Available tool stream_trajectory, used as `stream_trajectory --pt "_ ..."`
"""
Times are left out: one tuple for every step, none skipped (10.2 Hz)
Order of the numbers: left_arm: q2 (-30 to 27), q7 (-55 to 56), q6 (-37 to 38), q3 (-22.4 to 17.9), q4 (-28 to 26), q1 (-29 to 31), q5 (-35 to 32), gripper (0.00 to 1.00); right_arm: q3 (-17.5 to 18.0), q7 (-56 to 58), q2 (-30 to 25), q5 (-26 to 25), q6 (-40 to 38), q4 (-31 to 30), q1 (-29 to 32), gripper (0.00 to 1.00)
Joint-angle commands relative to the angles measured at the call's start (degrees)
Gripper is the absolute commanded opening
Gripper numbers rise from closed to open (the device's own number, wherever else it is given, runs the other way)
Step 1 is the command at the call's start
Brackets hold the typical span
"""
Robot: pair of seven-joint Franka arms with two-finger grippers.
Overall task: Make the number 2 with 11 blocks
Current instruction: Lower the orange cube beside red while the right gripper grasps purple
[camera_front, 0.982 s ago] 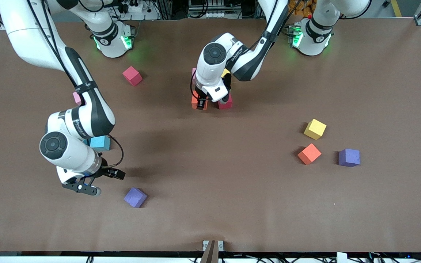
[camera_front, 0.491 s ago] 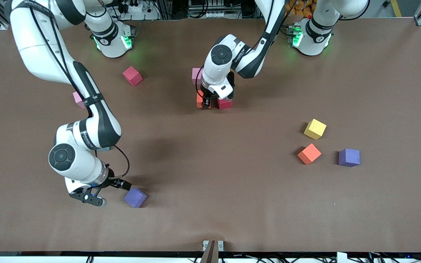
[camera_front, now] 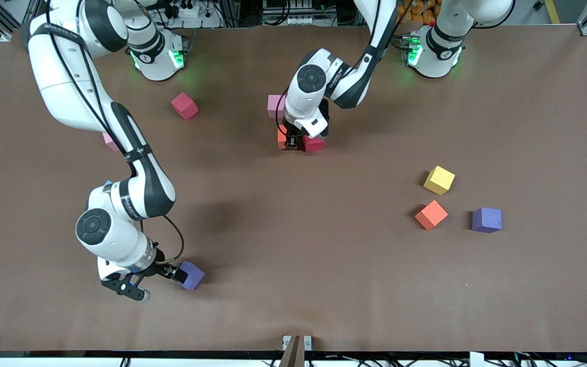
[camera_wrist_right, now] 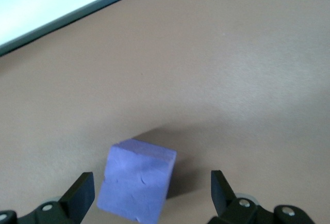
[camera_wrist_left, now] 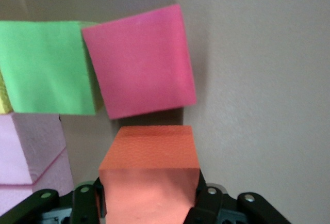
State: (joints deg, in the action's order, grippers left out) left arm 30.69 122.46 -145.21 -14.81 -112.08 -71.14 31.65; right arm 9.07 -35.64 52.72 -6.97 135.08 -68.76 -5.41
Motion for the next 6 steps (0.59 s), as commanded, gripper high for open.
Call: stream_trajectory --pt "0.07 1.38 -1.75 -1.19 -1.38 -2.07 1.66 0.21 0.34 -1.18 2.48 0.11 2.89 2.66 -0.21 1.00" --pt "0.07 1.64 -2.44 -1.62 -2.08 -2.60 1.75 0.21 0.34 -1.18 2.91 0.11 4.73 2.66 -0.30 1.00" --pt "0.07 2.25 -2.62 -1.98 -2.44 -3.39 1.93 0.21 0.34 -1.18 3.53 0.11 7.01 2.66 -0.30 1.00" --pt "-0.02 2.26 -2.71 -2.76 -2.79 -4.09 1.93 0.21 0.34 -1.36 4.23 0.03 8.60 2.66 -0.48 1.00" --pt "-0.02 2.26 -2.71 -2.94 -2.88 -4.36 1.93 0.21 0.25 -1.45 4.58 0.03 8.70 2.58 -0.82 1.00" --pt "-0.02 2.26 -2.71 -3.03 -2.88 -4.36 1.93 0.21 0.25 -1.45 4.59 -0.23 8.36 2.14 -1.09 1.00"
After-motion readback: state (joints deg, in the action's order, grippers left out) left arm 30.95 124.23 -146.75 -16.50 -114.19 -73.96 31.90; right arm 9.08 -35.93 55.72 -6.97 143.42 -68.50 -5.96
